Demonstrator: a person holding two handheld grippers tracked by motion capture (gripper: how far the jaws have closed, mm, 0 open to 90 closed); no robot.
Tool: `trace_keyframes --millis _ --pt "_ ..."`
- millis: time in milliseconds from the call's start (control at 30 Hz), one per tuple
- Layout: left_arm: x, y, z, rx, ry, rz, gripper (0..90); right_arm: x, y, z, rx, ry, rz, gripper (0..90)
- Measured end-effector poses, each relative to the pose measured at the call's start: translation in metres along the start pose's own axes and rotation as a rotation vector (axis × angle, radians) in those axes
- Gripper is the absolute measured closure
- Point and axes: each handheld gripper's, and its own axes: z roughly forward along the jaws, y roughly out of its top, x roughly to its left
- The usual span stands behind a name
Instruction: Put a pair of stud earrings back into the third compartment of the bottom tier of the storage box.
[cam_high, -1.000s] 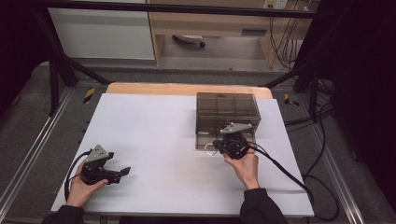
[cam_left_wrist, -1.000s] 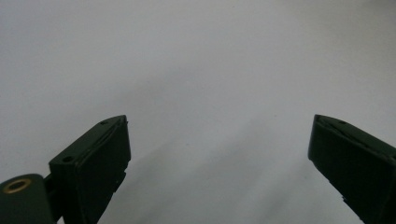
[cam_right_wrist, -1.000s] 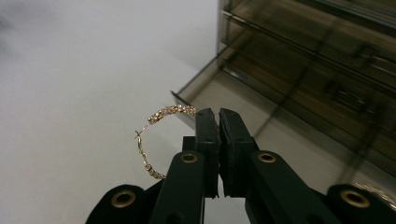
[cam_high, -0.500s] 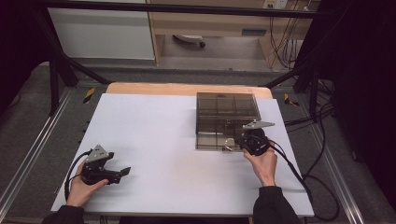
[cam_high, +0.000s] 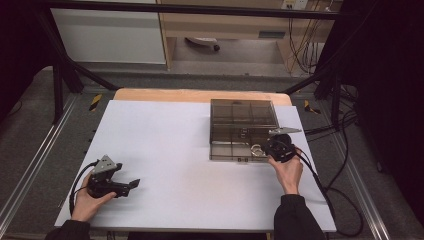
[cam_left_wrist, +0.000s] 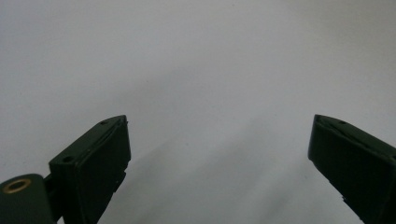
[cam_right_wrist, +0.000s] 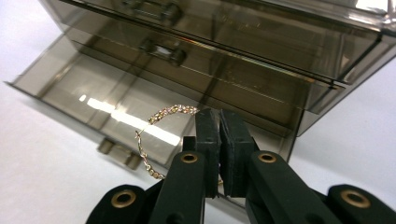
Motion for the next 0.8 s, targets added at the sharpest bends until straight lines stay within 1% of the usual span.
trace_keyframes --millis 400,533,567,633,733,800 --pt "0.0 0.0 0.0 0.002 0.0 0.002 5.7 -0.016 -0.005 0.021 0.04 -0.057 0.033 87.4" --pt "0.0 0.0 0.0 0.002 -0.001 0.0 5.7 -0.017 -0.008 0.027 0.058 -0.056 0.032 87.3" --pt "0.0 0.0 0.001 0.003 0.0 0.0 5.7 -0.017 -0.008 0.029 0.061 -0.057 0.036 87.2" --pt "-0.001 0.0 0.001 0.002 -0.001 0.002 5.7 -0.017 -0.009 0.031 0.067 -0.068 0.028 86.8" --pt "-0.001 0.0 0.0 0.001 -0.001 0.002 5.7 -0.016 -0.009 0.032 0.064 -0.056 0.03 85.9" --pt "0.0 0.0 0.0 0.003 -0.001 0.001 5.7 -0.016 -0.009 0.031 0.053 -0.06 0.025 82.2"
